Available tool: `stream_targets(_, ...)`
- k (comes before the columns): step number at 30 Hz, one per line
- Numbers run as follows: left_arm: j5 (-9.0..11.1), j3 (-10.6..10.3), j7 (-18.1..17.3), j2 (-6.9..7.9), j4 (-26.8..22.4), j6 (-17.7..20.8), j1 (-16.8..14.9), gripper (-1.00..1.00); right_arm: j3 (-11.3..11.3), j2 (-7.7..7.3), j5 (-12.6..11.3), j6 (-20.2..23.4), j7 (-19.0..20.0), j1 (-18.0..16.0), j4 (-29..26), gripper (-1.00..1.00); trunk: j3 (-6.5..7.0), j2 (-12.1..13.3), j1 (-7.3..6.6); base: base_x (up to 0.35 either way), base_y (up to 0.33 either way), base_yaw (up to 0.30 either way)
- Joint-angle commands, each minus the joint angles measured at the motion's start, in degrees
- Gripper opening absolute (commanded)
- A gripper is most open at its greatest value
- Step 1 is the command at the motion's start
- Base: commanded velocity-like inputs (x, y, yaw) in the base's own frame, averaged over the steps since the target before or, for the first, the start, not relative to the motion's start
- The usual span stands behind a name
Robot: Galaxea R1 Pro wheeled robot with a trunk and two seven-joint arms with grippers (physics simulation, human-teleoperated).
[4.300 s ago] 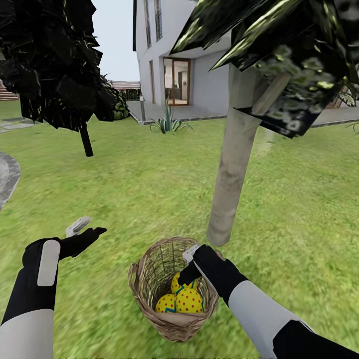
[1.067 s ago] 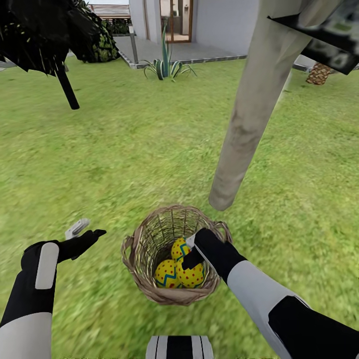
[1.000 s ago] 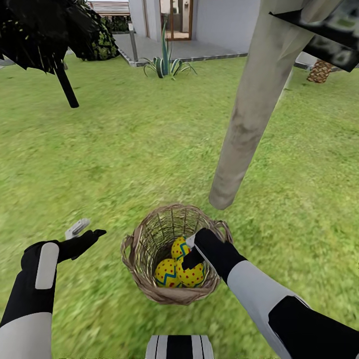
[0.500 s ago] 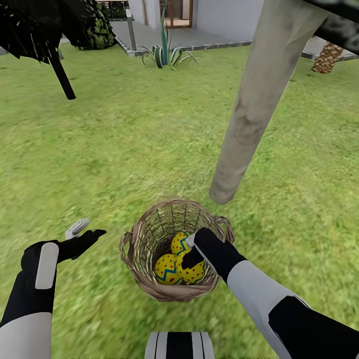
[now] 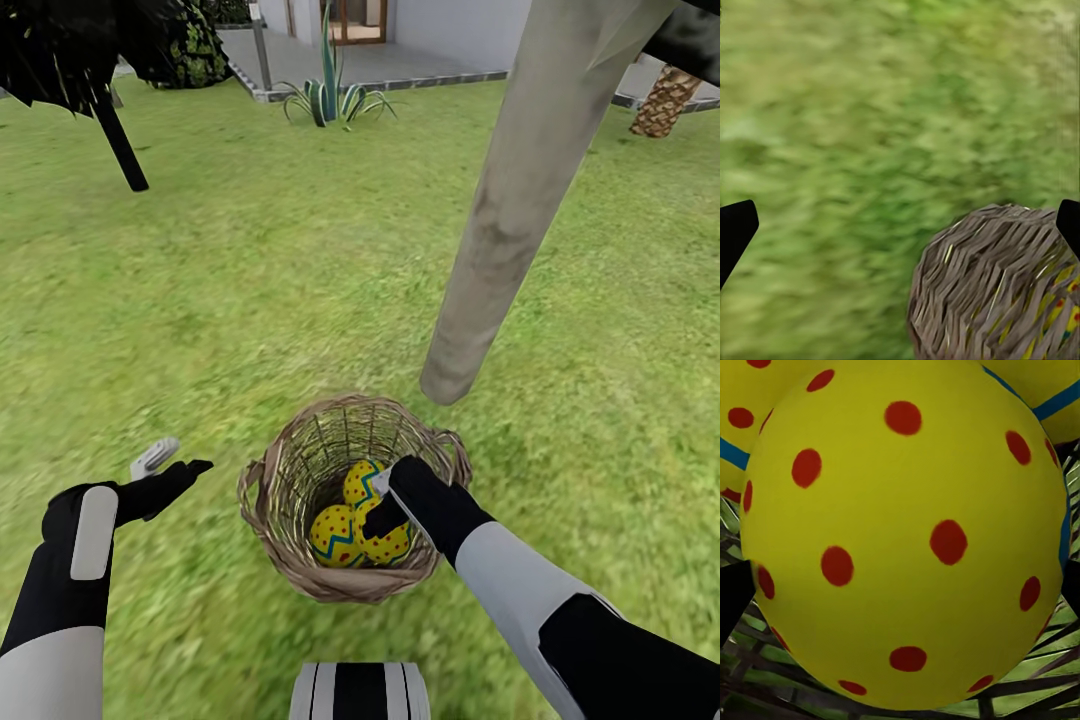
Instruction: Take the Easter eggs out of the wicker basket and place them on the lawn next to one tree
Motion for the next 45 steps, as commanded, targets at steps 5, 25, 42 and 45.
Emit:
stream_targets(5,0.61,0.04,0.52,0.00,-0.06,0.24,-0.02,1.00,0.15,0.00,1.02,0.12,0.22,0.01,-0.22,-1.00,-0.49,-0.04,0.05,0.000,0.000,0.000)
stream_targets(25,0.53,-0.28,0.54,0.16,-0.15,0.15,-0.02,1.00,0.15,0.00,1.02,0.31,0.22,0.01,-0.32,-1.00,0.39,0.02,-0.05,0.000,0.000,0.000)
stream_targets(42,0.48,-0.31,0.53,0.27,0.40,0.15,0.01,1.00,0.14,0.00,1.06,0.51,7.00,0.01,-0.38,-1.00,4.16,0.24,-0.49,0.000,0.000,0.000)
stream_targets(45,0.49,-0.31,0.54,0.27,0.46,0.15,0.03,1.00,0.15,0.00,1.10,0.56,8.21,0.01,-0.81,-1.00,4.82,0.28,-0.56,0.000,0.000,0.000)
